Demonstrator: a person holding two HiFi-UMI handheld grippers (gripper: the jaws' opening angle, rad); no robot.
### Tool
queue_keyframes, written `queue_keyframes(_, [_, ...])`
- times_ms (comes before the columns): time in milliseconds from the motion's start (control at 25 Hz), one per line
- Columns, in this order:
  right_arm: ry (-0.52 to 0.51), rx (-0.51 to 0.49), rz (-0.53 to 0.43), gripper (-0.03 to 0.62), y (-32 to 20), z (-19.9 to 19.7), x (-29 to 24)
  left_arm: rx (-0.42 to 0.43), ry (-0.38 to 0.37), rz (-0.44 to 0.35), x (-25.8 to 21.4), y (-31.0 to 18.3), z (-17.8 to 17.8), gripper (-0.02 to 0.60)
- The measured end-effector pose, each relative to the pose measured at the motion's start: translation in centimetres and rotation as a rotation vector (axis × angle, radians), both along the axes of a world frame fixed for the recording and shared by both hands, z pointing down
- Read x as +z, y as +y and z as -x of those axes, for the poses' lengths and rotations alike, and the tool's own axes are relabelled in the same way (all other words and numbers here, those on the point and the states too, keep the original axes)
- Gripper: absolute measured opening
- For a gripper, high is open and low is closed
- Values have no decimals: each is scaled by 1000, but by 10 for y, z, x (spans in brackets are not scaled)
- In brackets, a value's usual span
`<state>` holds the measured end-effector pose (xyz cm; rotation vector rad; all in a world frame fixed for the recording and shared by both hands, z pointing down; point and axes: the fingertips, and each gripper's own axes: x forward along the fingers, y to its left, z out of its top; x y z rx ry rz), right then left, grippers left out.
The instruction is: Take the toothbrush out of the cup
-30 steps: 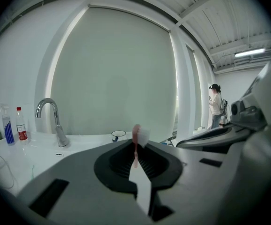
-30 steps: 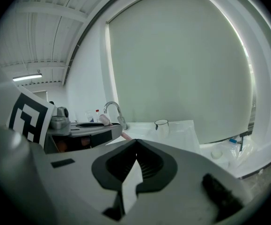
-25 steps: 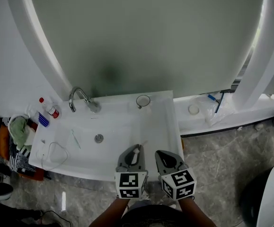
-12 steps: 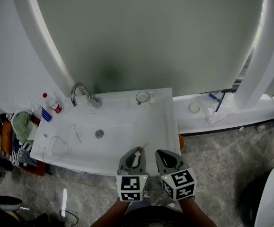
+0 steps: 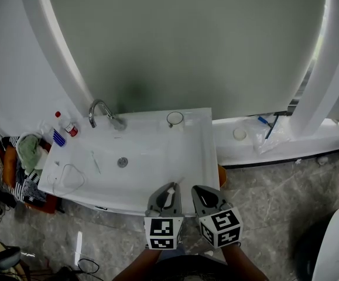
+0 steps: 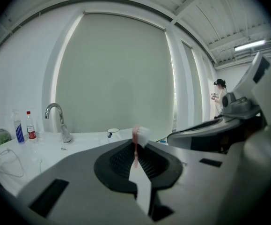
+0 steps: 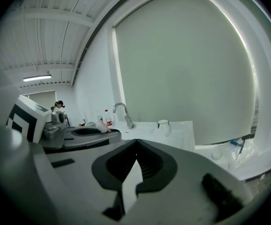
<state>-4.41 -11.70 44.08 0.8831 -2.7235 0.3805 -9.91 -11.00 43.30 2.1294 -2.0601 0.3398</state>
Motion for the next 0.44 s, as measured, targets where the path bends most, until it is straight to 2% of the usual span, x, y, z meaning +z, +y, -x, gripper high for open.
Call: queue_keyframes(440, [-3, 0, -12, 11, 2, -13, -2, 3, -3, -2, 0, 2, -13, 26])
